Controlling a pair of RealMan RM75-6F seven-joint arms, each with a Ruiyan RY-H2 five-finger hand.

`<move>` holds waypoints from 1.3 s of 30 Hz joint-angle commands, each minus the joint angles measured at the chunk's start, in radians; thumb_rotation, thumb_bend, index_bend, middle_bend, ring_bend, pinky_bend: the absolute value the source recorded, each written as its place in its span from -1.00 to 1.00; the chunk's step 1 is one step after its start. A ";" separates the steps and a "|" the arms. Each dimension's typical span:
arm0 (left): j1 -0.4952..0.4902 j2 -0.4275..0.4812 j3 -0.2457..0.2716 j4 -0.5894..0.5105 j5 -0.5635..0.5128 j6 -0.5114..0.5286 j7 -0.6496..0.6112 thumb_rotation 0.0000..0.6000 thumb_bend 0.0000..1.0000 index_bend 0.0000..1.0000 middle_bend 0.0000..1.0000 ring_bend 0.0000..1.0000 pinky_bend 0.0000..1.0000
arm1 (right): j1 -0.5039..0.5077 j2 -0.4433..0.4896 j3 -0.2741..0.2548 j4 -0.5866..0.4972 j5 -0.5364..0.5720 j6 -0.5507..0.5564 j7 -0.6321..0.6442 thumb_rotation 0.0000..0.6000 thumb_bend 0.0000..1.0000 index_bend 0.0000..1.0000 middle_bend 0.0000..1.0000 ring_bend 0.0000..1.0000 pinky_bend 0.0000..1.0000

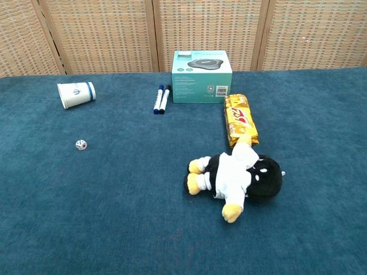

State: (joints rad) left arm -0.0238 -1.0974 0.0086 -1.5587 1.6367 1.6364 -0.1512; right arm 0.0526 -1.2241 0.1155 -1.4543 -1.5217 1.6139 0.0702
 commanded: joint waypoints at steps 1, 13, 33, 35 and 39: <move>-0.001 0.000 0.000 0.000 -0.001 -0.004 -0.001 1.00 -1.00 -1.00 -1.00 -1.00 -1.00 | 0.000 0.001 0.000 -0.001 0.000 -0.001 0.001 1.00 -1.00 -1.00 -1.00 -1.00 -1.00; -0.090 -0.025 -0.038 0.008 -0.022 -0.128 0.062 1.00 -1.00 -1.00 -1.00 -1.00 -1.00 | -0.002 0.009 0.000 -0.009 0.005 -0.006 0.005 1.00 -1.00 -1.00 -1.00 -1.00 -1.00; -0.558 -0.327 -0.170 0.263 -0.248 -0.776 0.236 1.00 -0.40 -0.30 -1.00 -1.00 -1.00 | 0.013 0.020 0.015 0.007 0.054 -0.065 0.041 1.00 -1.00 -1.00 -1.00 -1.00 -1.00; -0.574 -0.354 -0.174 0.293 -0.266 -0.788 0.253 1.00 -0.37 -0.30 -1.00 -1.00 -1.00 | 0.015 0.020 0.016 0.011 0.059 -0.073 0.045 1.00 -1.00 -1.00 -1.00 -1.00 -1.00; -0.604 -0.402 -0.180 0.337 -0.309 -0.816 0.295 1.00 -0.36 -0.28 -1.00 -1.00 -1.00 | 0.021 0.017 0.017 0.018 0.064 -0.085 0.046 1.00 -1.00 -1.00 -1.00 -1.00 -1.00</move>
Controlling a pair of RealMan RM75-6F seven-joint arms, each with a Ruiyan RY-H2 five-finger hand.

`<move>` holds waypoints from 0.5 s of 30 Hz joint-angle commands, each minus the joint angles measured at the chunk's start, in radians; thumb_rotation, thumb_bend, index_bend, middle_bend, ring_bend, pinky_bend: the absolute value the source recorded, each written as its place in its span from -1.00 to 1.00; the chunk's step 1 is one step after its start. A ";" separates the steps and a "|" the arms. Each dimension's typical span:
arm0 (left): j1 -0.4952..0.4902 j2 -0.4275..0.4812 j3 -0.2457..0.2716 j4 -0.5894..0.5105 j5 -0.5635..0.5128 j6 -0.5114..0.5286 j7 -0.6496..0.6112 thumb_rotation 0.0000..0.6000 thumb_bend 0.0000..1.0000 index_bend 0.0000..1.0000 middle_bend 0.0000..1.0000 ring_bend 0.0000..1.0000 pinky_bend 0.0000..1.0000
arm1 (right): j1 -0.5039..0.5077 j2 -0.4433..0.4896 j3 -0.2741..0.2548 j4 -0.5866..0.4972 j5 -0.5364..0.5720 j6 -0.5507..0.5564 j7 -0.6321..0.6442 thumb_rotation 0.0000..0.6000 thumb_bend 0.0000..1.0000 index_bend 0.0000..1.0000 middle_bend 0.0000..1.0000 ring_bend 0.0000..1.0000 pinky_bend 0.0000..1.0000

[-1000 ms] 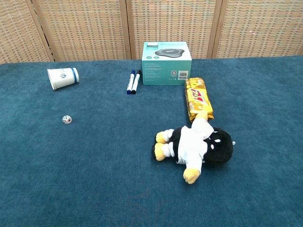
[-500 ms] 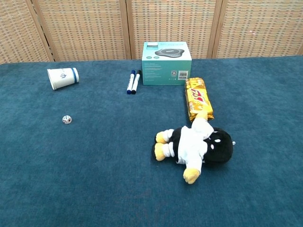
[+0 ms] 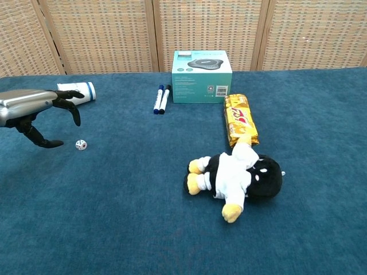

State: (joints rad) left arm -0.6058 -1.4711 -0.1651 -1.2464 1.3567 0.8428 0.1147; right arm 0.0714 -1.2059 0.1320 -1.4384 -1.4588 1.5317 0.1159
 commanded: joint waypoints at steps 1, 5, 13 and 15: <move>-0.028 -0.036 -0.006 0.031 -0.039 -0.029 0.040 1.00 -0.36 -0.27 -1.00 -1.00 -1.00 | 0.002 -0.002 0.000 0.003 0.002 -0.005 0.000 1.00 -1.00 -1.00 -1.00 -1.00 -1.00; -0.044 -0.064 -0.004 0.059 -0.075 -0.046 0.088 1.00 -0.34 -0.27 -1.00 -1.00 -1.00 | 0.003 -0.001 0.001 0.004 0.005 -0.008 0.003 1.00 -1.00 -1.00 -1.00 -1.00 -1.00; -0.068 -0.116 -0.013 0.114 -0.148 -0.054 0.147 1.00 -0.29 -0.27 -1.00 -1.00 -1.00 | 0.006 -0.003 0.000 0.009 0.009 -0.018 0.006 1.00 -1.00 -1.00 -1.00 -1.00 -1.00; -0.073 -0.129 -0.015 0.133 -0.173 -0.060 0.164 1.00 -0.29 -0.27 -1.00 -1.00 -1.00 | 0.007 -0.003 0.000 0.010 0.010 -0.020 0.005 1.00 -1.00 -1.00 -1.00 -1.00 -1.00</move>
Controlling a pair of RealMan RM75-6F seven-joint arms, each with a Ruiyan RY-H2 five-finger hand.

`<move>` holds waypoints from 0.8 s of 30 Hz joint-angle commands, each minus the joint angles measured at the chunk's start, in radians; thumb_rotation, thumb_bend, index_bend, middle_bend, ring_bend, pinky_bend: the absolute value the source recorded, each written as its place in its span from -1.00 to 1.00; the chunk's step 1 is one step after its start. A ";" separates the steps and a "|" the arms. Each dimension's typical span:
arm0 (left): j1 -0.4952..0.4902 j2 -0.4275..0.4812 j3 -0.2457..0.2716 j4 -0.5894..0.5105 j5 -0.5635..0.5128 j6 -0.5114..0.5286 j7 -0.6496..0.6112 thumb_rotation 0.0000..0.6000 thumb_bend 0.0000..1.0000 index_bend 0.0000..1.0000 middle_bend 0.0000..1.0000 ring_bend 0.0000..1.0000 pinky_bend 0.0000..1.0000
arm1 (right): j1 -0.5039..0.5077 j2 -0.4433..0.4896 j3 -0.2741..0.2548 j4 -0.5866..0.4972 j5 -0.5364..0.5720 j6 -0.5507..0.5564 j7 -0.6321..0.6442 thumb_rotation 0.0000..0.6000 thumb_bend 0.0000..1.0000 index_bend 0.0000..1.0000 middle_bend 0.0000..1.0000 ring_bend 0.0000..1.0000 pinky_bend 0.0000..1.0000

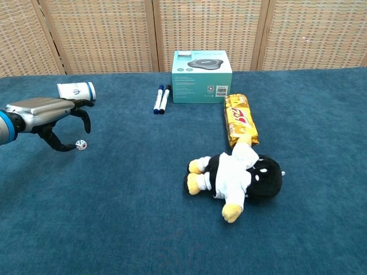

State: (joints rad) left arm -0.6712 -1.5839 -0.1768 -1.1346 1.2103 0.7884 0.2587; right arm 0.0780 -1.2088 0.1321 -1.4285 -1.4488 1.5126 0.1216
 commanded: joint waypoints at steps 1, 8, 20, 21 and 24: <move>-0.009 -0.020 -0.005 0.025 -0.034 -0.008 0.021 1.00 -0.29 -0.27 -1.00 -1.00 -1.00 | 0.000 0.000 0.000 0.000 0.000 -0.001 -0.001 1.00 -1.00 -1.00 -1.00 -1.00 -1.00; -0.024 -0.037 0.001 0.049 -0.053 -0.024 0.015 1.00 -0.29 -0.23 -1.00 -1.00 -1.00 | 0.002 -0.001 0.001 0.001 0.004 -0.004 -0.002 1.00 -1.00 -1.00 -1.00 -1.00 -1.00; -0.040 -0.067 0.008 0.081 -0.096 -0.027 0.047 1.00 -0.24 0.07 -1.00 -1.00 -1.00 | 0.002 0.000 0.003 0.006 0.008 -0.007 0.006 1.00 -1.00 -1.00 -1.00 -1.00 -1.00; -0.040 -0.068 0.008 0.080 -0.100 -0.025 0.052 1.00 -0.24 0.09 -1.00 -1.00 -1.00 | 0.003 0.000 0.003 0.006 0.009 -0.008 0.007 1.00 -1.00 -1.00 -1.00 -1.00 -1.00; -0.041 -0.055 0.003 0.057 -0.109 -0.012 0.059 1.00 -0.23 0.11 -1.00 -1.00 -1.00 | 0.002 0.001 0.004 0.007 0.011 -0.009 0.011 1.00 -1.00 -1.00 -1.00 -1.00 -1.00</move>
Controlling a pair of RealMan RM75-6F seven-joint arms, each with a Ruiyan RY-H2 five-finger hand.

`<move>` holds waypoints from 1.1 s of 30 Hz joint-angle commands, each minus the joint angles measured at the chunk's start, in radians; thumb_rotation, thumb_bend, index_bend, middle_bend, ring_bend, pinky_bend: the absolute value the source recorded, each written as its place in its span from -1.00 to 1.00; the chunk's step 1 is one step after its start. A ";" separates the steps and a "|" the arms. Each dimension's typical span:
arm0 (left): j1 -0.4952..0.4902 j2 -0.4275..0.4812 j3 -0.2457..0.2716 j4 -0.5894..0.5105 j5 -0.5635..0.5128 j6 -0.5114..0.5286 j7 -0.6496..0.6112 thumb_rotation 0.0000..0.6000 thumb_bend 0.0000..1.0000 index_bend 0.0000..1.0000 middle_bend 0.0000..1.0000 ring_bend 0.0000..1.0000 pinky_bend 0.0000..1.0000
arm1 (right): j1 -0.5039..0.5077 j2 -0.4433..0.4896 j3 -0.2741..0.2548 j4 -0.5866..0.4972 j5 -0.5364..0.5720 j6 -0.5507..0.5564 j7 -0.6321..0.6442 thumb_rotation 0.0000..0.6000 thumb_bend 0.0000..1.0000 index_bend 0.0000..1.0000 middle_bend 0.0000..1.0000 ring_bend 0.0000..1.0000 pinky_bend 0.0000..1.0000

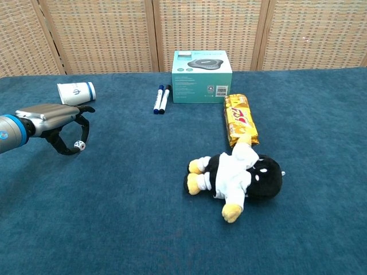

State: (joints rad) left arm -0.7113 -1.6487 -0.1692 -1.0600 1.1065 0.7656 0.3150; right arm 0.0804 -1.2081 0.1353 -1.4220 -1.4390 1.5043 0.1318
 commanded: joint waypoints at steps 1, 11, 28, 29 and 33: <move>0.000 0.019 -0.008 -0.032 -0.005 0.019 0.002 1.00 -0.22 0.11 -1.00 -1.00 -1.00 | 0.000 0.001 0.001 0.000 0.002 -0.001 0.003 1.00 -1.00 -1.00 -1.00 -1.00 -1.00; 0.032 0.243 -0.086 -0.413 0.068 0.207 -0.022 1.00 -0.23 0.11 -1.00 -1.00 -1.00 | -0.002 0.005 0.000 -0.004 -0.002 0.005 0.010 1.00 -1.00 -1.00 -1.00 -1.00 -1.00; 0.051 0.411 -0.113 -0.724 -0.050 0.302 0.094 1.00 -0.41 -1.00 -1.00 -1.00 -1.00 | -0.005 0.010 -0.004 -0.010 -0.008 0.008 0.011 1.00 -1.00 -1.00 -1.00 -1.00 -1.00; 0.055 0.416 -0.111 -0.726 -0.048 0.304 0.085 1.00 -0.43 -1.00 -1.00 -1.00 -1.00 | -0.005 0.010 -0.004 -0.010 -0.008 0.008 0.011 1.00 -1.00 -1.00 -1.00 -1.00 -1.00; 0.105 0.458 -0.082 -0.731 0.008 0.340 0.017 1.00 -0.72 -1.00 -1.00 -1.00 -1.00 | -0.005 0.011 -0.003 -0.010 -0.007 0.007 0.012 1.00 -1.00 -1.00 -1.00 -1.00 -1.00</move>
State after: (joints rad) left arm -0.6328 -1.2126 -0.2674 -1.7878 1.0847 1.0847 0.3635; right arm 0.0753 -1.1974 0.1319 -1.4324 -1.4459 1.5113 0.1439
